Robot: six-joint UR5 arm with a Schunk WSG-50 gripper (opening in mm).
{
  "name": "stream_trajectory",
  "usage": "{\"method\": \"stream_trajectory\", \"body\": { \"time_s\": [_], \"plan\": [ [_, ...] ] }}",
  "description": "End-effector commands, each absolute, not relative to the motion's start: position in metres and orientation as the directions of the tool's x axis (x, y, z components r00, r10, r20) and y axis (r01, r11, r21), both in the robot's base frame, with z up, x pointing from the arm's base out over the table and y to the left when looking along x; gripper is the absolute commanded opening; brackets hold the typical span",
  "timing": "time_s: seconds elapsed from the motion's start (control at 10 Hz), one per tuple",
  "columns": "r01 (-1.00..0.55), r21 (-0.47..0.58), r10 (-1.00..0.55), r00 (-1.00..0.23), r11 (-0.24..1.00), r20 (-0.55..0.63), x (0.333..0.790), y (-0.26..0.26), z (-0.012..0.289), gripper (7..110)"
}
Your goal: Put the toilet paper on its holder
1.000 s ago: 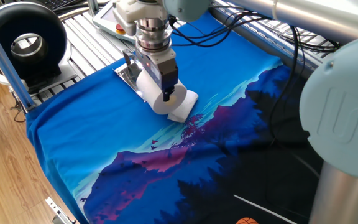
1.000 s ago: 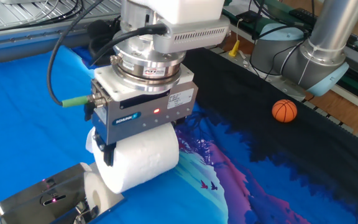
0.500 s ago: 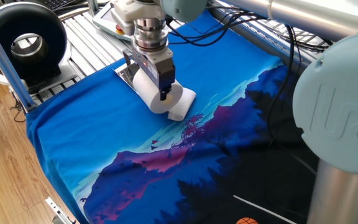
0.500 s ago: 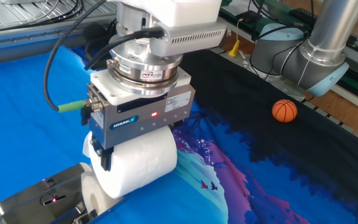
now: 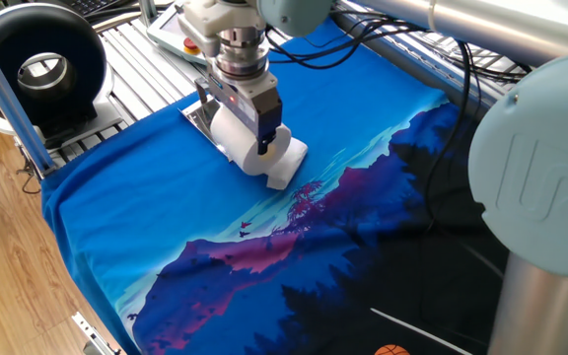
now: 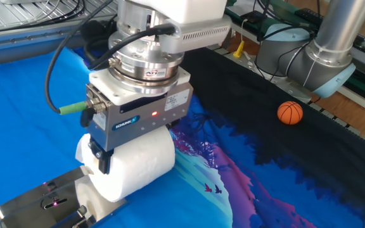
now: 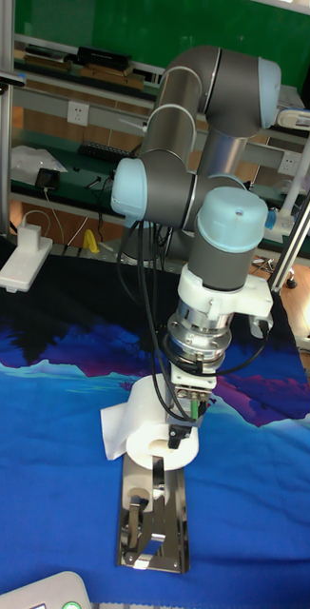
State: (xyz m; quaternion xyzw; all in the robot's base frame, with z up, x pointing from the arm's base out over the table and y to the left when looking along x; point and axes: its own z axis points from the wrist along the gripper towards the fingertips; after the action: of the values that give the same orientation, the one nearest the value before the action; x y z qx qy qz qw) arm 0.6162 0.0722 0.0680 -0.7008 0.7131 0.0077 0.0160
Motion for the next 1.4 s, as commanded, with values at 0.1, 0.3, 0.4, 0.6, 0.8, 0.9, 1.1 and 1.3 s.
{"method": "stream_trajectory", "body": {
  "time_s": [0.1, 0.3, 0.4, 0.6, 0.8, 0.9, 1.1, 1.3],
  "plan": [
    [-1.000, -0.020, -0.999, 0.021, -0.020, -0.048, 0.622, 0.064, 0.067, 7],
    [-1.000, -0.020, -0.999, 0.021, -0.020, -0.047, 0.624, 0.061, 0.066, 7],
    [-0.999, -0.029, -0.999, 0.021, -0.019, -0.046, 0.627, 0.061, 0.066, 7],
    [-0.999, -0.026, -0.998, 0.021, -0.019, -0.059, 0.629, 0.065, 0.066, 7],
    [-0.999, -0.031, -0.998, 0.019, -0.017, -0.062, 0.631, 0.068, 0.066, 7],
    [-0.999, -0.031, -0.998, 0.021, -0.019, -0.063, 0.631, 0.069, 0.066, 7],
    [-0.999, -0.028, -0.998, 0.021, -0.019, -0.059, 0.632, 0.068, 0.066, 7],
    [-0.999, -0.024, -0.998, 0.034, -0.033, -0.060, 0.637, 0.067, 0.065, 7]
  ]
}}
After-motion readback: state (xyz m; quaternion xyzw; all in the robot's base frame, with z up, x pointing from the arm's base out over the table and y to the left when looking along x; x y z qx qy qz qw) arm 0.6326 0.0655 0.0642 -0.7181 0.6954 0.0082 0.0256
